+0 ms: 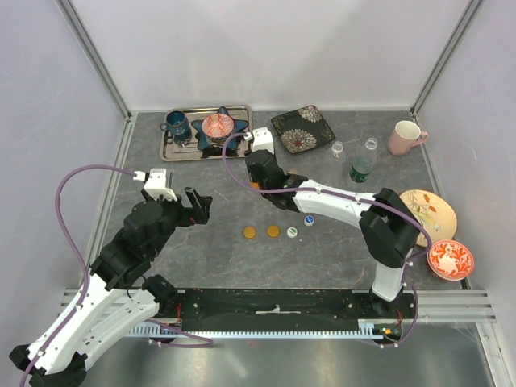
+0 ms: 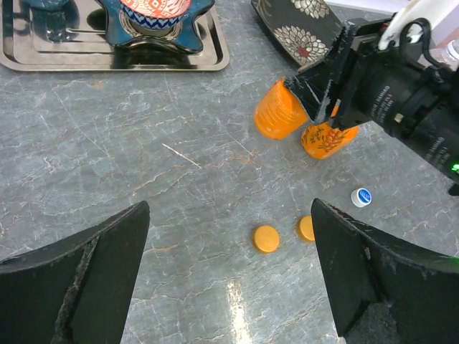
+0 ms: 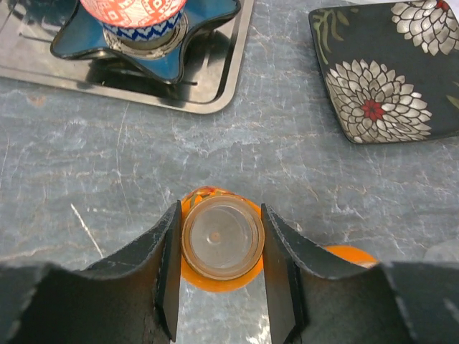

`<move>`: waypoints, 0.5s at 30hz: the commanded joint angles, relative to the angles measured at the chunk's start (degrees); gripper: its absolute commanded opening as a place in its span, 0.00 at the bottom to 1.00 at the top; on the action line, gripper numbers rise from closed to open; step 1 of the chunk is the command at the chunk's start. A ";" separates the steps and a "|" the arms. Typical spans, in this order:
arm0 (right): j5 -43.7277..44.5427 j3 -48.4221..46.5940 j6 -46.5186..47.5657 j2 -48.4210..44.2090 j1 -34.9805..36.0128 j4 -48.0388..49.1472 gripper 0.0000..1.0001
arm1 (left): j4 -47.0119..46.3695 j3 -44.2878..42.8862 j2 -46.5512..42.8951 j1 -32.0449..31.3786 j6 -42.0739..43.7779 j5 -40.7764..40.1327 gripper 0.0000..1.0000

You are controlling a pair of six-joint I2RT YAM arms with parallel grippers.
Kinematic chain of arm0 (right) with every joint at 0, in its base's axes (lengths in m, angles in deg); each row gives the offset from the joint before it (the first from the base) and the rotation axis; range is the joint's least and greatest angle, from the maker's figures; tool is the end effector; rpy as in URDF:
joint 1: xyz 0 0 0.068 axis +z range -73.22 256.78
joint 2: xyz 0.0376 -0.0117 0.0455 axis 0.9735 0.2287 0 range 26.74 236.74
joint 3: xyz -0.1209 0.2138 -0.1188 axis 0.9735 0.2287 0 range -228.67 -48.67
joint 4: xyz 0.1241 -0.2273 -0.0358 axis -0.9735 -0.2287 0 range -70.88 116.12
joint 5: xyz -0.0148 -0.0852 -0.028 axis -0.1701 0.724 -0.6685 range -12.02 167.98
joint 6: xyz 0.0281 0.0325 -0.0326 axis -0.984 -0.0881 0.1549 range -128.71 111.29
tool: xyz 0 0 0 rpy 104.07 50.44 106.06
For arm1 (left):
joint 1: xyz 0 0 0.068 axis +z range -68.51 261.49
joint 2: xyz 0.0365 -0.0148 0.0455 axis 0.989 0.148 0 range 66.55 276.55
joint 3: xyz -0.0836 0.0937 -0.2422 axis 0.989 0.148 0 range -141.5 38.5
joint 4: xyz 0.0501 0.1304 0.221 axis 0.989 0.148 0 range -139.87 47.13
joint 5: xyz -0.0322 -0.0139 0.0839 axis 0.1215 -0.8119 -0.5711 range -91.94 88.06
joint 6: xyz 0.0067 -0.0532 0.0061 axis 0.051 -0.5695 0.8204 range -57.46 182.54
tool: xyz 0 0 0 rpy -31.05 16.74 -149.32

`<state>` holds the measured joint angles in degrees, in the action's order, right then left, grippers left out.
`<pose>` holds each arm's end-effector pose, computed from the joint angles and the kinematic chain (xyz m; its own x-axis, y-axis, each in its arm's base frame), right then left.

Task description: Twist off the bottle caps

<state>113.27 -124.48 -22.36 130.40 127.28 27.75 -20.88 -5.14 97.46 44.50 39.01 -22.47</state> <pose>0.2825 0.3106 0.2631 -0.3439 -0.1144 -0.9320 -0.2255 0.9736 -0.0363 0.1053 -0.0636 0.3315 -0.3228 -0.2250 -0.9193 0.1807 0.9388 -0.2932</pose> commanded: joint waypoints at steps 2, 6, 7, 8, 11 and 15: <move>2.59 -2.67 -0.06 4.18 -0.40 10.15 0.00 | 0.36 -0.48 -1.12 -0.01 0.67 0.23 0.99; 3.56 -4.17 -0.06 8.40 -0.49 11.29 0.00 | 0.10 -0.75 -0.77 -0.01 1.91 -0.21 0.99; 3.73 -5.21 -0.24 9.19 -0.58 10.60 0.00 | -0.08 -0.66 -0.51 -0.10 1.99 -0.12 0.99; 4.69 -5.57 -0.41 9.89 -0.67 10.33 0.00 | 0.01 -0.57 -0.51 -0.01 2.00 -0.03 0.99; 5.49 -5.66 -0.94 11.91 -0.75 9.97 0.00 | -0.52 -0.05 -0.16 -0.01 2.34 0.32 0.99; 4.88 -5.66 -2.52 12.18 -1.10 8.04 0.00 | -1.13 -0.04 0.11 -0.01 3.31 0.14 0.99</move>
<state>116.83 -127.56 -22.84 142.42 126.74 35.47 -19.94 -5.14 97.11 44.50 39.91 -22.38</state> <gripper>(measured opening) 0.473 0.993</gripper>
